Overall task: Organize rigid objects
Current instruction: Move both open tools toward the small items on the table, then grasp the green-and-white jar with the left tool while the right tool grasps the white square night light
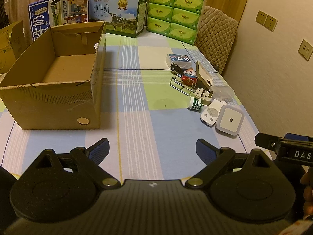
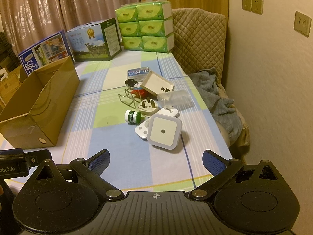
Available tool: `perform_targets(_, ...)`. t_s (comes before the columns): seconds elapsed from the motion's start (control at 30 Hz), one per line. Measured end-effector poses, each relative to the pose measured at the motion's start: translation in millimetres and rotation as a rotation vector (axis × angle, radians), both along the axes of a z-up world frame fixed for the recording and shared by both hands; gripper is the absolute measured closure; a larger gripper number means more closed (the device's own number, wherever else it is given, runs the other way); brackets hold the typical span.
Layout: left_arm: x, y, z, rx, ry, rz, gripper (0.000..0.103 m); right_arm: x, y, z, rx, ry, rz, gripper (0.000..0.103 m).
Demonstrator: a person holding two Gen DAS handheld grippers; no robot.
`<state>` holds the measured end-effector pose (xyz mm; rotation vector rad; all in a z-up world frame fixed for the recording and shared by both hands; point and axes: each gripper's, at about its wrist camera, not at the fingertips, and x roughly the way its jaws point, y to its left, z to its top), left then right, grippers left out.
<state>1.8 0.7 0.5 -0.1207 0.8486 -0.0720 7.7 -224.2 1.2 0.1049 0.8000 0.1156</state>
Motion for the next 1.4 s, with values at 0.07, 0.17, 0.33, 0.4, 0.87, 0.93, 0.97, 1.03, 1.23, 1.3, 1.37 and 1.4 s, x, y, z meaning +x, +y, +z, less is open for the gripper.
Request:
perform_targets(0.07,0,1,0,-0.003,0.002,0.001,0.01,0,0,-1,0.001,0.002,-0.004,0.004)
perform_targets(0.17,0,2,-1,-0.004,0.003,0.003,0.01,1,0,1,0.004,0.006,-0.009,0.004)
perform_targets(0.33,1,6,-4,-0.008,0.006,0.011,0.01,0,1,1,0.008,0.011,-0.013,0.004)
perform_targets(0.4,2,8,-4,-0.011,0.006,0.013,0.01,0,0,2,0.007,0.01,-0.013,0.004)
perform_targets(0.87,16,7,-12,-0.032,0.025,-0.01,0.01,8,-3,-4,0.019,0.018,-0.079,0.004)
perform_targets(0.93,21,8,-16,-0.042,0.029,-0.011,0.01,10,-4,-7,0.024,0.019,-0.095,0.004)
perform_targets(0.97,24,7,-17,-0.045,0.032,-0.014,0.01,12,-5,-9,0.028,0.017,-0.105,0.004)
perform_targets(1.03,30,7,-22,-0.047,0.036,-0.023,0.01,14,-6,-11,0.035,0.005,-0.122,0.004)
perform_targets(1.23,55,2,-34,-0.016,0.024,-0.045,0.01,30,-2,-23,0.032,-0.034,-0.164,0.004)
perform_targets(1.3,64,0,-37,-0.011,0.018,-0.058,0.01,37,-1,-28,0.039,-0.042,-0.172,0.004)
perform_targets(1.37,74,-2,-41,-0.009,0.012,-0.072,0.01,44,2,-33,0.038,-0.047,-0.18,0.004)
perform_targets(1.4,80,-4,-43,-0.01,0.01,-0.08,0.01,48,3,-35,0.036,-0.05,-0.185,0.005)
